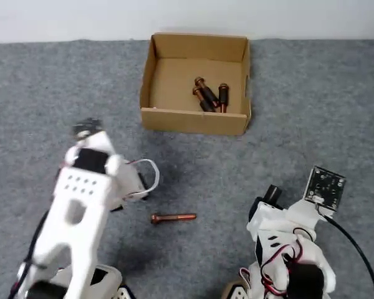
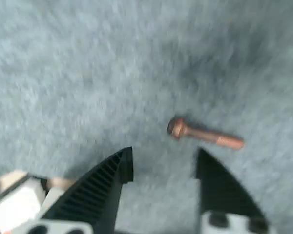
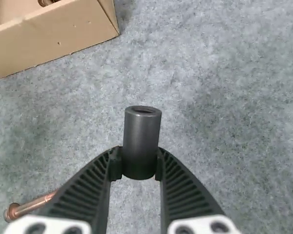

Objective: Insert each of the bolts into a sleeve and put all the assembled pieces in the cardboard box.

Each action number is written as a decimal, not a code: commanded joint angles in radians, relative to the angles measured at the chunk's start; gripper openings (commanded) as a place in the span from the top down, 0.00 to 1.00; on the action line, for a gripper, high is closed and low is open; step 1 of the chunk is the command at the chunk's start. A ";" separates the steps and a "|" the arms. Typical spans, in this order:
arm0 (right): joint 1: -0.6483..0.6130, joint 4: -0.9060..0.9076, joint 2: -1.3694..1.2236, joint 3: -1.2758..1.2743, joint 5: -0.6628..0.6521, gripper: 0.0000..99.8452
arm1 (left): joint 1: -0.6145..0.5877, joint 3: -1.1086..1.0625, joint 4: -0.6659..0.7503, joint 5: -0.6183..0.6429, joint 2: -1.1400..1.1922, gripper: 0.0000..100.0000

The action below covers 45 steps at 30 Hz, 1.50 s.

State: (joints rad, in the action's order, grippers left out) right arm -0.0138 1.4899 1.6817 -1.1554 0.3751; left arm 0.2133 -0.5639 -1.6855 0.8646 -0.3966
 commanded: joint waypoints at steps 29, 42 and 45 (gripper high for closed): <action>0.007 -0.024 0.004 0.006 -0.012 0.99 | 0.287 0.179 0.161 0.074 0.674 0.73; 0.007 -0.024 0.004 0.006 -0.012 0.99 | 0.267 0.208 0.216 0.107 0.740 0.73; 0.007 -0.024 0.004 0.006 -0.012 0.99 | 0.267 0.265 0.158 0.110 0.700 0.73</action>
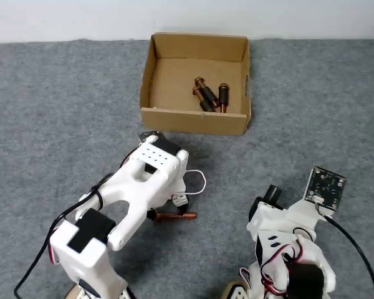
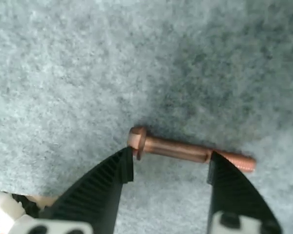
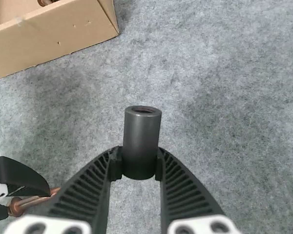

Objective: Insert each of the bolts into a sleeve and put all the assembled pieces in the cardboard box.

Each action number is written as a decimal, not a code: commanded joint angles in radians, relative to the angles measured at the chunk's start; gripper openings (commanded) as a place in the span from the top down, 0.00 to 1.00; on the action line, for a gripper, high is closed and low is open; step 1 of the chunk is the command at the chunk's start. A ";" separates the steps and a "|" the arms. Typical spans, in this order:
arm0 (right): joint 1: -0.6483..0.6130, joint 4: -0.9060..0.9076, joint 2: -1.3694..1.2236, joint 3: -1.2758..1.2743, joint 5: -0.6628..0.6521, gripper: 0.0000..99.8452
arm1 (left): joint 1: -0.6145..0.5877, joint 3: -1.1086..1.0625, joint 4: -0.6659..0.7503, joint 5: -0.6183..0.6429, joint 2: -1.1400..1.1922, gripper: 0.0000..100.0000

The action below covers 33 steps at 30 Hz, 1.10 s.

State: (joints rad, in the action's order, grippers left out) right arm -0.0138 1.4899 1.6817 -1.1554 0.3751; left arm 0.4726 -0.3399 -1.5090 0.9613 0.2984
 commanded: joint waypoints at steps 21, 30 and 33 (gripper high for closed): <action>0.007 -0.024 0.004 0.005 -0.012 0.99 | 0.080 0.137 -0.219 -0.011 -0.138 0.72; 0.007 -0.024 0.004 0.005 -0.012 0.99 | 0.002 0.136 -0.104 -0.011 0.032 0.72; 0.007 -0.024 0.004 0.005 -0.012 0.99 | -0.015 0.136 -0.064 -0.011 0.072 0.72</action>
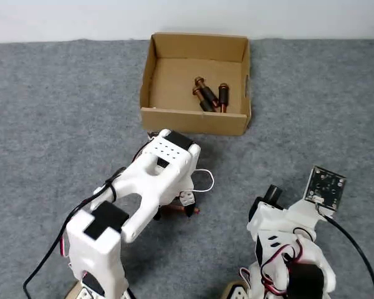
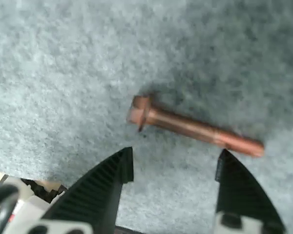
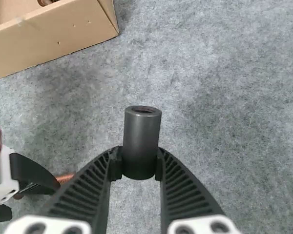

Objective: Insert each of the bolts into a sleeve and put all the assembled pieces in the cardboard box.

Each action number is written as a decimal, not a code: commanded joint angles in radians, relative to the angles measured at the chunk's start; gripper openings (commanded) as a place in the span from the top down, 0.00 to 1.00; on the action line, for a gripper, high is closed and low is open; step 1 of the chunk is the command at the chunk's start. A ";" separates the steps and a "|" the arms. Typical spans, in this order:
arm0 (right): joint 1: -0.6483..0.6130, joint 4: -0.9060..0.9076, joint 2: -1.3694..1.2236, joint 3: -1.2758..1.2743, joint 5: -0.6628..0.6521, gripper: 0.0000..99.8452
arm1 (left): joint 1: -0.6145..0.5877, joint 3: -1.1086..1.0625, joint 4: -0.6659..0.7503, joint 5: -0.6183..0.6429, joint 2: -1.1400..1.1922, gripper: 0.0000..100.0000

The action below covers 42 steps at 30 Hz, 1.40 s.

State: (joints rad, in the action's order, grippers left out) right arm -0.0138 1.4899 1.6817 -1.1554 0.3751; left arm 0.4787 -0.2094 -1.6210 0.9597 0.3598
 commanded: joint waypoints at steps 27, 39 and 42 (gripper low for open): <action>0.005 -0.024 0.004 0.005 -0.012 0.99 | -0.129 0.012 0.173 -0.015 -0.121 0.73; 0.005 -0.024 0.004 0.005 -0.012 0.99 | -0.138 0.010 0.193 0.002 -0.212 0.73; 0.005 -0.024 0.004 0.005 -0.012 0.99 | -0.157 0.005 0.239 0.035 -0.206 0.73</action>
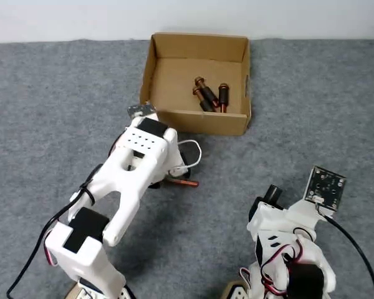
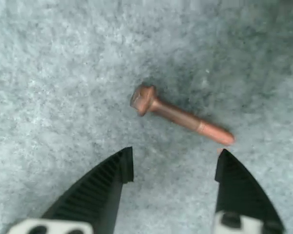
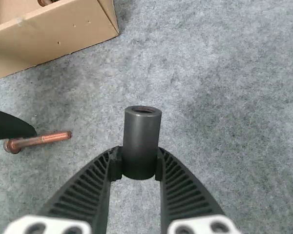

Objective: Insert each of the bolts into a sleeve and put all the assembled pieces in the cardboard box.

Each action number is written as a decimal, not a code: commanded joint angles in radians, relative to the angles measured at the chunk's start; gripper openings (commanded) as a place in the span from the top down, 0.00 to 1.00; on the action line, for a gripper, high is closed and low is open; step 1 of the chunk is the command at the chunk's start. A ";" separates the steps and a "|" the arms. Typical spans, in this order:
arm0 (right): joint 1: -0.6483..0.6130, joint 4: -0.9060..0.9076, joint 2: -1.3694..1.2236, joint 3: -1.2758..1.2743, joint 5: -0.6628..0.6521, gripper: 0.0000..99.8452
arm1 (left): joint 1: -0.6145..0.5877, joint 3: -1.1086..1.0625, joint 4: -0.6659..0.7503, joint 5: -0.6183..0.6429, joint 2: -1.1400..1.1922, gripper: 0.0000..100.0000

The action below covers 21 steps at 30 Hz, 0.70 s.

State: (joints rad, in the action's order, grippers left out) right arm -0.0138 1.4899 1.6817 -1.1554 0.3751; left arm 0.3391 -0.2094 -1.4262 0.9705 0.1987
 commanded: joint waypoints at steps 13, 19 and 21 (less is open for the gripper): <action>0.005 -0.024 0.004 0.000 -0.012 0.99 | -0.015 0.008 0.091 0.025 0.127 0.73; 0.007 -0.024 0.004 0.000 -0.012 0.99 | -0.021 0.010 0.121 0.028 0.219 0.73; 0.007 -0.024 0.004 0.000 -0.012 0.99 | -0.040 0.010 0.141 0.029 0.230 0.73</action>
State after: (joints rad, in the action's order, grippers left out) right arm -0.0138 1.4899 1.6817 -1.1554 0.3751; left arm 0.3237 -0.2048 -1.3203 0.9889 0.4074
